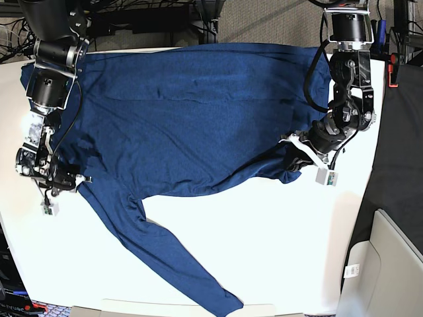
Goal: Fold the T-shirt properly
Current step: 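Lift the hem and fold it over toward the shoulder edge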
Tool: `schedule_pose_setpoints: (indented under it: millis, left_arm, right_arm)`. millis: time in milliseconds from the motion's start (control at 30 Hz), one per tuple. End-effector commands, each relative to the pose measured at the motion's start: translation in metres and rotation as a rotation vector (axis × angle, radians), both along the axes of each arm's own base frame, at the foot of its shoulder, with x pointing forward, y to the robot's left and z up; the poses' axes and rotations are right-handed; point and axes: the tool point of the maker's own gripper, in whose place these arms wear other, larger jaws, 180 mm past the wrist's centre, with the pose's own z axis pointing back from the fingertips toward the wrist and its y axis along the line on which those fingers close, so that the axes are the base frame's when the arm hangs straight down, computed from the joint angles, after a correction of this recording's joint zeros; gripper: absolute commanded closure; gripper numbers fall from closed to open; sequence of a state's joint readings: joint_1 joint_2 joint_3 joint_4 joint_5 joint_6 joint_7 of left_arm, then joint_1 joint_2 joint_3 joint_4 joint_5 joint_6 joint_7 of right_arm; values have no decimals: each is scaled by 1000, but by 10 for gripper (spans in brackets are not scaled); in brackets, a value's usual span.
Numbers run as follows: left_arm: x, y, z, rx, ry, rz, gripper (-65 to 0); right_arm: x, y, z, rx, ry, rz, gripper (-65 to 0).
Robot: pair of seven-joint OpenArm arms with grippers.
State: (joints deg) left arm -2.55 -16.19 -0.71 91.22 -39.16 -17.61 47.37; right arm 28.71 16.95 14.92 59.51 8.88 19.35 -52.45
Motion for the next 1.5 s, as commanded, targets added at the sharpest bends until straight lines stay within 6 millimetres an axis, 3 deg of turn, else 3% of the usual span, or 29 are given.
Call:
schedule_pose_setpoints:
  millis: [0,233,433,600,667,733,833,1033,1133,1300,1467]
  left_arm:
    - [10,3,16,-3,-58,4,-1]
    - [10,3,16,-3,-58,4,-1]
    - [9,3,16,-3,-58,3,-1]
    - [9,3,16,-3,-58,3,-1]
    - [9,2,16,-4,-58,3,-1]
    - [9,2,16,-4,-58,3,-1]
    - [9,2,16,-4,-58,3,-1]
    - [10,2,18,-4,-62,2,-1]
    - [10,1,22,-2,-74,-1,-1]
    - [-2,12,32,9,-105,27,-1]
    - [-19,9,37,25,-116,14,-1]
  right_arm:
    - [15,-7,23,-15,-65,0,-207]
    - [13,-6,21,-16,-59,1,-207]
    - [-1,-10,-12,19,41,-20,-208]
    - [-8,-12,-20,-17,74,-14,-205]
    - [-11,-12,-22,-14,94,-14,-180]
    - [-18,-11,-24,-13,142,-14,-112]
    - [-16,-11,-15,-24,137,-10,-5]
    - [-12,-2,12,-13,40,136,-2]
    - [-19,3,26,27,-31,182,-2]
    - [-43,13,43,110,-92,232,-2]
    - [-81,-15,51,209,-115,134,-2]
